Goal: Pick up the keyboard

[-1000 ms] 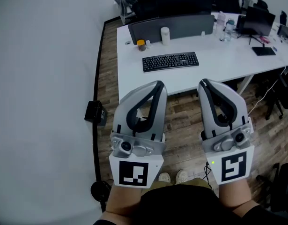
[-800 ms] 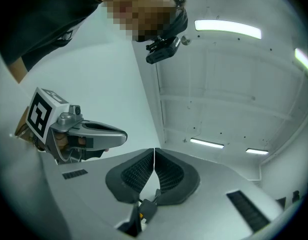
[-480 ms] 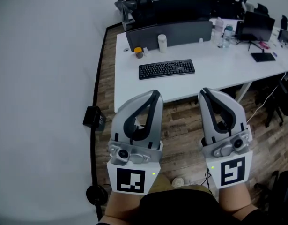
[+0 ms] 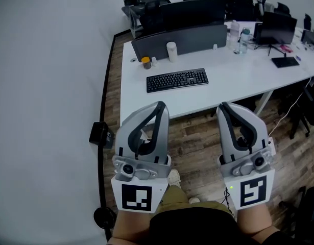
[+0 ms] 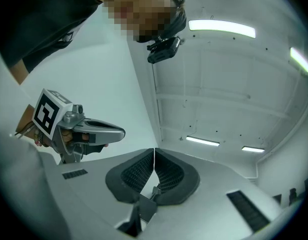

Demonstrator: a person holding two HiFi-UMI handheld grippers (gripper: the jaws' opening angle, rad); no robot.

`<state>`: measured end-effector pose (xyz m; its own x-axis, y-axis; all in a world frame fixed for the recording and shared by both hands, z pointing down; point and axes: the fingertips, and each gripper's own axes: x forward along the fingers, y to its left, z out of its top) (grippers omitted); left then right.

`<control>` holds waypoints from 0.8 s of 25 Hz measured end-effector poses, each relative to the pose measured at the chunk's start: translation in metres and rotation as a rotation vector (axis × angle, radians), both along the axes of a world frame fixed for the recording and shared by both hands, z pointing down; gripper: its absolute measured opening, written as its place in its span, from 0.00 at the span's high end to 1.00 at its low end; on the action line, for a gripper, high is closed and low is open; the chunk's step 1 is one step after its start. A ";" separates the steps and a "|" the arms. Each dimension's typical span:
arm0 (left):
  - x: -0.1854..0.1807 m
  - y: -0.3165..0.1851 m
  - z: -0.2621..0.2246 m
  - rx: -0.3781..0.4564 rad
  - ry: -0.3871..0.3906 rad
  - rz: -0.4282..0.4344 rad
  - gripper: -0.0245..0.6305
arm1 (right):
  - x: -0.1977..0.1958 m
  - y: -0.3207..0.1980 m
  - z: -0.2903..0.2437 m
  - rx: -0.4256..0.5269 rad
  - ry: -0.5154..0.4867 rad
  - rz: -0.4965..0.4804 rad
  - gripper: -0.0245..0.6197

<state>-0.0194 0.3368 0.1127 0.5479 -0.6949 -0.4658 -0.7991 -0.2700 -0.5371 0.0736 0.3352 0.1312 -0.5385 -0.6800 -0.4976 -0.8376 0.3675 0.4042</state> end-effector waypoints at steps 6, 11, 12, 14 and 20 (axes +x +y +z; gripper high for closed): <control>0.006 -0.018 0.005 -0.003 -0.001 0.018 0.95 | 0.008 -0.015 0.002 0.000 -0.007 0.027 0.91; -0.001 -0.039 0.011 -0.008 0.011 0.027 0.95 | 0.002 -0.034 0.008 -0.003 0.011 0.039 0.91; -0.003 -0.046 0.012 -0.009 0.013 0.026 0.95 | 0.001 -0.040 0.009 -0.004 0.016 0.042 0.91; -0.008 -0.062 0.015 -0.015 0.008 0.018 0.95 | -0.002 -0.054 0.010 -0.009 0.027 0.049 0.91; -0.020 -0.109 0.018 -0.023 0.009 0.015 0.95 | -0.011 -0.100 0.008 -0.012 0.044 0.060 0.91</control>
